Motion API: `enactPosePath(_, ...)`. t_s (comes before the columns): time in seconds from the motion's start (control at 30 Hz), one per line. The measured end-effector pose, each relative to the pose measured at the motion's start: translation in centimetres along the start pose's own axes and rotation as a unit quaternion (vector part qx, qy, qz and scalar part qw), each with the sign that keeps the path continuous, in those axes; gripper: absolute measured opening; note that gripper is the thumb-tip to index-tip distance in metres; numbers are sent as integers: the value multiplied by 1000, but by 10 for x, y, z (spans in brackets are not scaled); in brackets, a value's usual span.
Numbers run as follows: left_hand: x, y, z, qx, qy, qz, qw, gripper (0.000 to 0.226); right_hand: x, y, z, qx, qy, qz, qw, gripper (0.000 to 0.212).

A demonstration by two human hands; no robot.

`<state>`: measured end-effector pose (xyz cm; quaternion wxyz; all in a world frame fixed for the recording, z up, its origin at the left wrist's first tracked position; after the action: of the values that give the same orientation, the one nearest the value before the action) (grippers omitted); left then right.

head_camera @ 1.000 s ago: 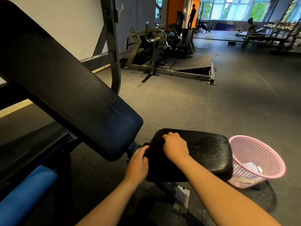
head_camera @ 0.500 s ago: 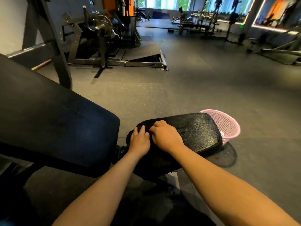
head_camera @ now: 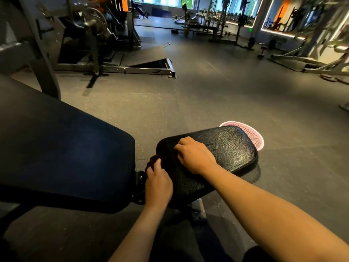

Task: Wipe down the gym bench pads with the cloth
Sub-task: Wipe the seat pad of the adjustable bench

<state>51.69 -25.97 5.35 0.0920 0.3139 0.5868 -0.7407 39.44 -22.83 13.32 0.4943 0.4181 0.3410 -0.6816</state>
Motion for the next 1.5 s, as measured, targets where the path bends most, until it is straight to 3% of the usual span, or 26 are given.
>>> enactPosePath(0.43, 50, -5, 96, -50, 36, -20, 998, 50, 11, 10, 13, -25, -22, 5, 999, 22)
enactPosePath(0.73, 22, 3, 43, 18, -3, 34, 999, 47, 15, 15, 19, -33, -20, 16, 999, 25)
enactPosePath(0.87, 19, 5, 34, 1, -9, 58, 998, 48, 14, 14, 19, -24, -15, 16, 999, 25)
enactPosePath(1.0, 39, -6, 74, -16, 0, 45, 999, 48, 5, -1, 19, 62, -14, 76, 995, 27)
enactPosePath(1.13, 52, -21, 100, 7, 14, 62, 998, 47, -24, -88, -9, 165, -1, -75, 983, 41)
enactPosePath(1.23, 55, -43, 105, 59, 6, 64, 996, 44, -43, -144, -41, 267, 17, -91, 959, 53)
enactPosePath(1.4, 66, -92, 57, 183, 32, 19, 982, 42, -49, -135, -44, 270, 12, -98, 958, 51)
enactPosePath(1.5, 61, -81, 45, 179, 42, 21, 983, 44, -51, -134, -45, 265, 6, -104, 959, 50)
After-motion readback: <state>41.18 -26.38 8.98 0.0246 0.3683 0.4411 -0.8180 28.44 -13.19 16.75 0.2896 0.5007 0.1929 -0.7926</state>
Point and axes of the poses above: each hand's wrist, its own z-axis towards the middle knuckle, its own x-axis out of the palm, y = z × x, the point moved 10 cm from there along z, towards the middle knuckle, and after that the axes turned 14 degrees about -y, right-handed, at the moved point
